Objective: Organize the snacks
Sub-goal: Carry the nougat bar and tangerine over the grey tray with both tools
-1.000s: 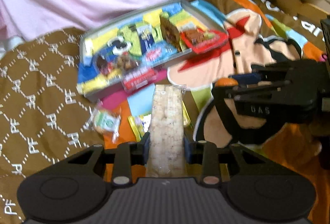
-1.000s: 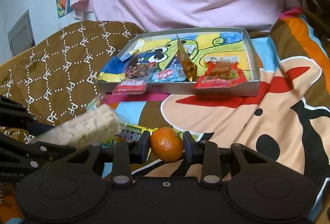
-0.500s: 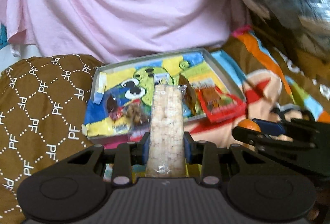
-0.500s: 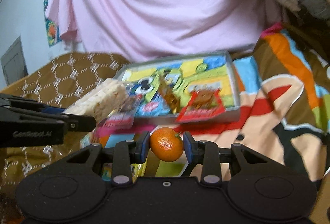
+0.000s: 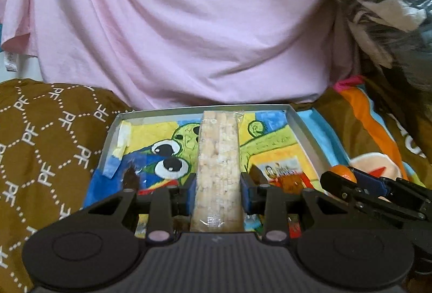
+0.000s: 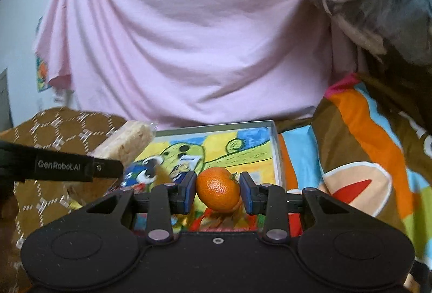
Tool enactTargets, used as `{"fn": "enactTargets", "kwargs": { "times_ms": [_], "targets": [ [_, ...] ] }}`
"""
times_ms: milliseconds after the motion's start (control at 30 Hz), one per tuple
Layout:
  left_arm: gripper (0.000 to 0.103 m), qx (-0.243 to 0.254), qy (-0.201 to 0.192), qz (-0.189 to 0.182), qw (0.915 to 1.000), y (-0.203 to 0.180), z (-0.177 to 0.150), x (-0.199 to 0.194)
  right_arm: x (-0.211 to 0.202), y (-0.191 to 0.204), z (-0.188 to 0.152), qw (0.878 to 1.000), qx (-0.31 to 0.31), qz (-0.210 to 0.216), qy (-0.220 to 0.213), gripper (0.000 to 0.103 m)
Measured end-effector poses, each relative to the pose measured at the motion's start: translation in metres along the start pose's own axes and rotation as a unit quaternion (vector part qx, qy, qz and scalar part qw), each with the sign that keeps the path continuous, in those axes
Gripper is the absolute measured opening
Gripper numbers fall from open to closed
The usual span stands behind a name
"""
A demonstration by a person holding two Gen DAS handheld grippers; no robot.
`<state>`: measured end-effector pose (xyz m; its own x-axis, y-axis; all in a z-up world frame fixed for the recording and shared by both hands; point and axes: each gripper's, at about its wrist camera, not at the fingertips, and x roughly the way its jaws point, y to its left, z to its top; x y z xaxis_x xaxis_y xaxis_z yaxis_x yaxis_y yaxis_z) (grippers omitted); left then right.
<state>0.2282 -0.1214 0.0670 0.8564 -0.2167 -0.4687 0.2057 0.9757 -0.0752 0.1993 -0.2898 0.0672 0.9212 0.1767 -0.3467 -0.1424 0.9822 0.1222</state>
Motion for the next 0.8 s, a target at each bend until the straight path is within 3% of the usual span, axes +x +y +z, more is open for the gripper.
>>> {"fn": "enactTargets", "kwargs": {
  "times_ms": [267, 467, 800],
  "targets": [
    [0.035, -0.024, 0.018, -0.001, 0.9995, 0.018, -0.001, 0.048, 0.066, 0.006, 0.000, 0.999, 0.024, 0.039, 0.023, 0.036],
    [0.036, -0.026, 0.032, -0.004, 0.9992, 0.031, -0.009, 0.067, 0.096, 0.020, -0.007, 0.998, 0.012, 0.035, 0.055, 0.036],
    [0.038, -0.043, 0.030, -0.015, 0.9985, 0.037, -0.012, 0.073, 0.101, 0.024, -0.009, 0.997, -0.005, 0.026, 0.070, 0.038]
  ]
}}
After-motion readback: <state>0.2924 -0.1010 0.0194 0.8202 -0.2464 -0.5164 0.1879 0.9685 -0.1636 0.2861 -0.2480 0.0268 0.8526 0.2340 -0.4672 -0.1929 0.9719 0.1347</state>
